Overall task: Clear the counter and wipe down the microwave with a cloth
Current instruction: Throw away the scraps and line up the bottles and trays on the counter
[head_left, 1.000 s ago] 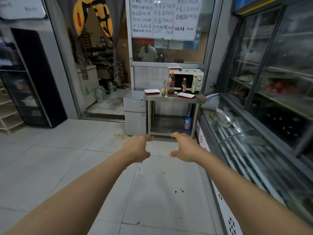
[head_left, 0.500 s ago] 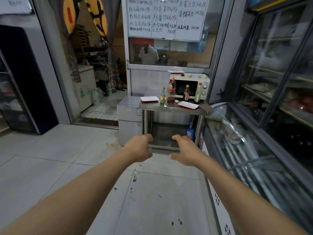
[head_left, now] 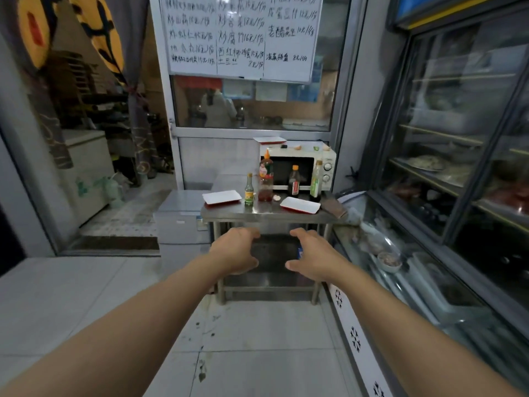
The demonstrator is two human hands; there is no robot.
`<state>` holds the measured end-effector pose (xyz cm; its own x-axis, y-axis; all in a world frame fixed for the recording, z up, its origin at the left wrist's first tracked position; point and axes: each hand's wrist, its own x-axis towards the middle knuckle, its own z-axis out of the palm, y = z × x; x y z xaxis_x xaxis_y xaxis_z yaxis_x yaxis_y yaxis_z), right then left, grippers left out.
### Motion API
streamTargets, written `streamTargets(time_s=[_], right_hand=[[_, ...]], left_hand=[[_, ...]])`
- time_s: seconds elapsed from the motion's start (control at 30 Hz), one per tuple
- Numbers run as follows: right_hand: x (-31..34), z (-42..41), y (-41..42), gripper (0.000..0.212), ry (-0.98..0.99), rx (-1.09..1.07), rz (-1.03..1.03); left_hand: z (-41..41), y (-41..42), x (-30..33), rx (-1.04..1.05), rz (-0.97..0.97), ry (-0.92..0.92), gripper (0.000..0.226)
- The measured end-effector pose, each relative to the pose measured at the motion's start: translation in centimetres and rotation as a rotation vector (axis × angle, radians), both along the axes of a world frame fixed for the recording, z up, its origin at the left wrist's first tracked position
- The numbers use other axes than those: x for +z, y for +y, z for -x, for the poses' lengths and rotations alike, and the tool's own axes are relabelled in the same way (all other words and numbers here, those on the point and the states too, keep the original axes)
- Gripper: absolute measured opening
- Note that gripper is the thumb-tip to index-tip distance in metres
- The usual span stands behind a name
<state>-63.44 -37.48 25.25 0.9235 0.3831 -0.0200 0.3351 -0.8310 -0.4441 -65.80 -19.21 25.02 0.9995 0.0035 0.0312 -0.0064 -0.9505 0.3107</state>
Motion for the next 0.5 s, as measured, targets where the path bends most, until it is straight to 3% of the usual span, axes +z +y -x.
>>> streamTargets(time_s=[0.13, 0.5], right_hand=[[0.4, -5.8, 1.7, 0.073, -0.006, -0.038, -0.017], [-0.3, -21.6, 5.0, 0.066, -0.035, -0.022, -0.021]], left_hand=[[-6.3, 2.5, 0.5, -0.043, 0.032, -0.007, 0.047], [-21.4, 5.7, -0.9, -0.028, 0.040, -0.012, 0.053]])
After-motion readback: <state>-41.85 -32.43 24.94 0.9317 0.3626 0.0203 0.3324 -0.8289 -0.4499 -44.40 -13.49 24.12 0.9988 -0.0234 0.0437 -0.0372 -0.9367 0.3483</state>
